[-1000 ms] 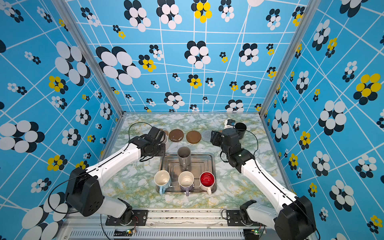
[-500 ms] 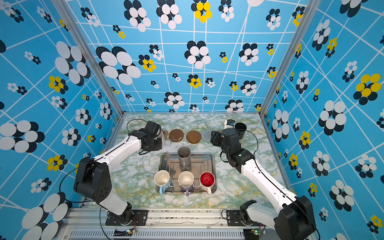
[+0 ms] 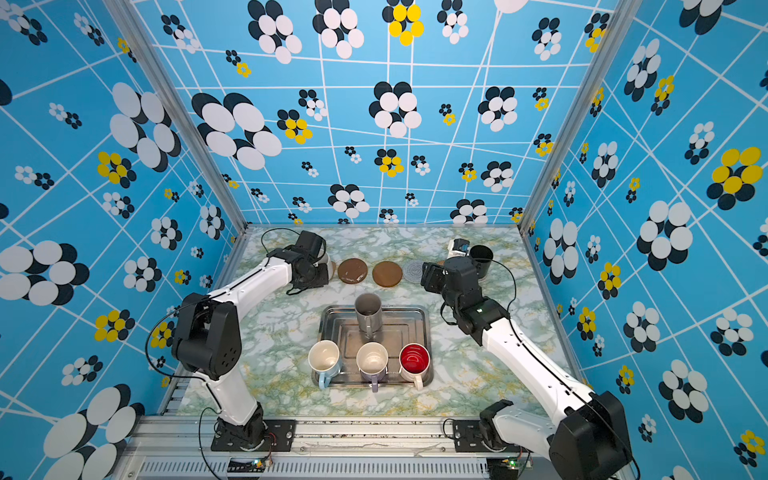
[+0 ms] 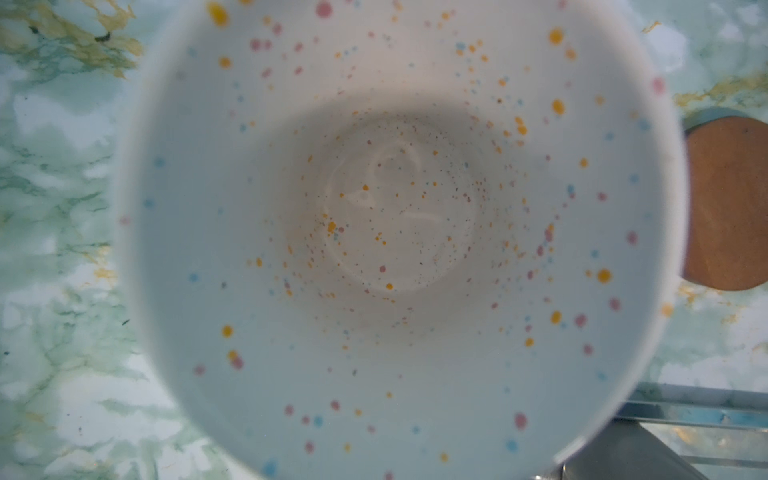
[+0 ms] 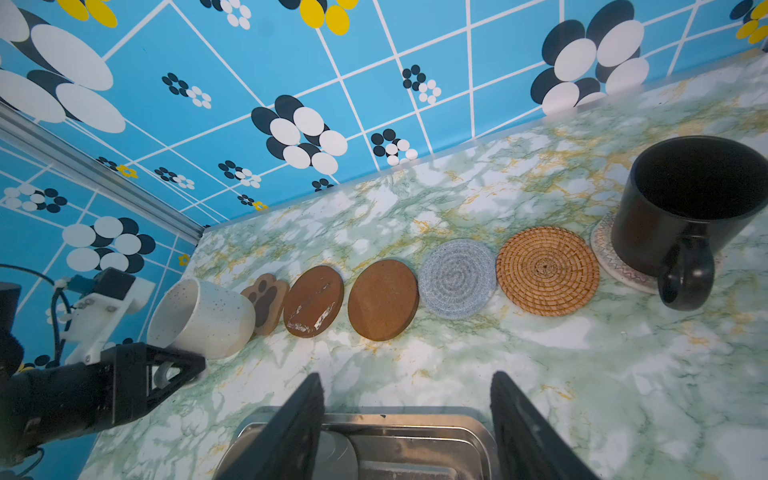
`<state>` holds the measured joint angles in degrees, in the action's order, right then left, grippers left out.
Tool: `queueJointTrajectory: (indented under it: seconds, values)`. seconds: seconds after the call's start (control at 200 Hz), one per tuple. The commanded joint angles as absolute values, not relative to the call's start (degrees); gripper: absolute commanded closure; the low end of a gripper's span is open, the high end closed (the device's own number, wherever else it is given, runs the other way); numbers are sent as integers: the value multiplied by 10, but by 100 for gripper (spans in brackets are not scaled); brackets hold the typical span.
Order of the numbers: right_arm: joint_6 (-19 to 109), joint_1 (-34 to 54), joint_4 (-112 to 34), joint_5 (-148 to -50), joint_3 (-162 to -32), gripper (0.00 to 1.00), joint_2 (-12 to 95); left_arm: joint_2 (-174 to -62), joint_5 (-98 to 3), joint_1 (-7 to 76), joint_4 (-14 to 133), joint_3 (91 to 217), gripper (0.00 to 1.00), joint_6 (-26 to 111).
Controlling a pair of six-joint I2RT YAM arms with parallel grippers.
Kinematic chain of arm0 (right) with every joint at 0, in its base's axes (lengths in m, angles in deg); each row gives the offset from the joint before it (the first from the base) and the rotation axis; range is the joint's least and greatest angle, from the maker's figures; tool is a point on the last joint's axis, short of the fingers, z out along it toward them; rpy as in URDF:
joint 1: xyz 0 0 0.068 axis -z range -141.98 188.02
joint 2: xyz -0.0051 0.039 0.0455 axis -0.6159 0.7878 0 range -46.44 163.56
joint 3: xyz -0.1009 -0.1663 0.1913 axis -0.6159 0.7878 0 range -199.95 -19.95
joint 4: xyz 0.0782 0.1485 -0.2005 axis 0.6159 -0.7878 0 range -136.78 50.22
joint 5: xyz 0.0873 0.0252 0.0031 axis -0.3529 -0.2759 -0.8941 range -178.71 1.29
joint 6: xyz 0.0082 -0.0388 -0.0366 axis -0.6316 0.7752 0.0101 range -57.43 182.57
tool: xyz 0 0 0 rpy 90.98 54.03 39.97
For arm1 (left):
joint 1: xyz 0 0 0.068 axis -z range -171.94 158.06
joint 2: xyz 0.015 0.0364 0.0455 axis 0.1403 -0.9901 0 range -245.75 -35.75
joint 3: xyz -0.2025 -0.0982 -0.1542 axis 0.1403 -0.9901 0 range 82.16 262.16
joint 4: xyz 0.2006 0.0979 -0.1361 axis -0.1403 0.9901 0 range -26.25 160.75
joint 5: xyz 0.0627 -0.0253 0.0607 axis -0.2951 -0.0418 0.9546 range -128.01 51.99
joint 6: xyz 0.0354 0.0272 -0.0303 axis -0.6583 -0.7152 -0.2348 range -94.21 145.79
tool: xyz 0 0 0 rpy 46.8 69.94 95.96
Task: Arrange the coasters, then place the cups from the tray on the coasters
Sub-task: 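Carry the white speckled mug with the left gripper over the paw-shaped cork coaster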
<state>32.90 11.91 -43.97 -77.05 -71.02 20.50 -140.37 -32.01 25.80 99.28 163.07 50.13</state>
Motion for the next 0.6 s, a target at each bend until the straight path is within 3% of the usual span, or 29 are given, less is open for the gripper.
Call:
queueJointTrajectory:
  seconds: [0.0,0.595]
  values:
    - [340,124,-458,-771,-722,34,206,-1415,-305,248,967,1674,100,492]
    - [341,129,-461,-777,-722,34,211,-1479,-322,224,943,1709,100,513]
